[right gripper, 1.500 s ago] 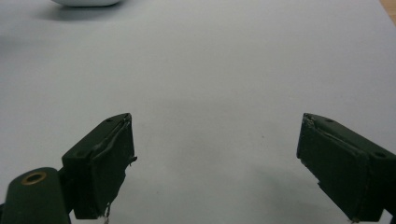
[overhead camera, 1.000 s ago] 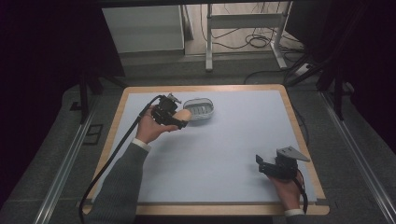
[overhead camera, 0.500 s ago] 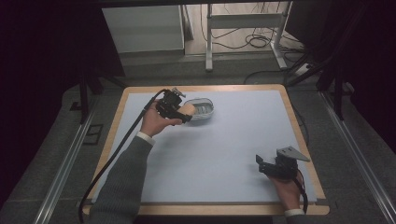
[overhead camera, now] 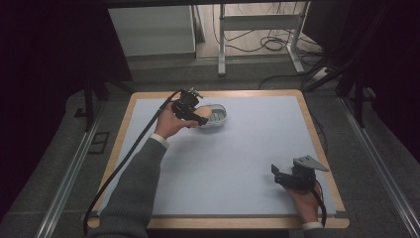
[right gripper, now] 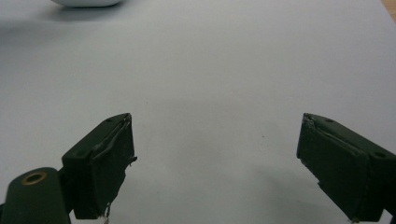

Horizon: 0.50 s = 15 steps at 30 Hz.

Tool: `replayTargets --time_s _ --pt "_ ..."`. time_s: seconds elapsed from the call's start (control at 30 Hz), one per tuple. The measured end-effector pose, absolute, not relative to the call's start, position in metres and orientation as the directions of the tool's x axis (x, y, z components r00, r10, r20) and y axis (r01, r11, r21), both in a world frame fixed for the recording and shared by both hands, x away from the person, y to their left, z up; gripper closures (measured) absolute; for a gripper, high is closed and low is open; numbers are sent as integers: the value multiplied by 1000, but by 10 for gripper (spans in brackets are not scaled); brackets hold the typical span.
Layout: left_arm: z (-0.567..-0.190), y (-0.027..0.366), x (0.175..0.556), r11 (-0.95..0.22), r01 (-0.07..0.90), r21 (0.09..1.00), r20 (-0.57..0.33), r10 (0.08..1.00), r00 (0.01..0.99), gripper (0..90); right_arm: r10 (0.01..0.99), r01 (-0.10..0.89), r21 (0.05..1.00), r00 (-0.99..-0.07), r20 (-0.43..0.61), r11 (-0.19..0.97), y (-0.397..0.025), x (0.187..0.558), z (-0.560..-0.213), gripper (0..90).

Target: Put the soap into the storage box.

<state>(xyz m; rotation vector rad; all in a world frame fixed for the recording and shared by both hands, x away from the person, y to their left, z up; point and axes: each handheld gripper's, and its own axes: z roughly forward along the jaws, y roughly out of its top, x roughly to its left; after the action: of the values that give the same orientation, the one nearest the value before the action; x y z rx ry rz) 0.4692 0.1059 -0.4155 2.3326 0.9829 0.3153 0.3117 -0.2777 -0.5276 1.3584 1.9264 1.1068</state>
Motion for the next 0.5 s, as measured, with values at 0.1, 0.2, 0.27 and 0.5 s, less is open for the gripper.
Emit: replayTargets --time_s 0.1,0.2,0.27,0.5 --pt "-417 105 472 -561 577 594 -10 712 702 324 935 503 850 -353 37 156 -278 312 -528 113" --pt "-419 101 477 -568 573 591 -5 708 706 324 935 506 849 -351 42 151 -278 312 -528 113" --pt "-420 99 480 -571 573 588 -3 706 708 324 936 506 849 -351 43 151 -278 312 -528 113" --pt "-422 89 491 -574 571 587 -9 700 714 324 936 510 847 -348 49 146 -279 313 -528 113"
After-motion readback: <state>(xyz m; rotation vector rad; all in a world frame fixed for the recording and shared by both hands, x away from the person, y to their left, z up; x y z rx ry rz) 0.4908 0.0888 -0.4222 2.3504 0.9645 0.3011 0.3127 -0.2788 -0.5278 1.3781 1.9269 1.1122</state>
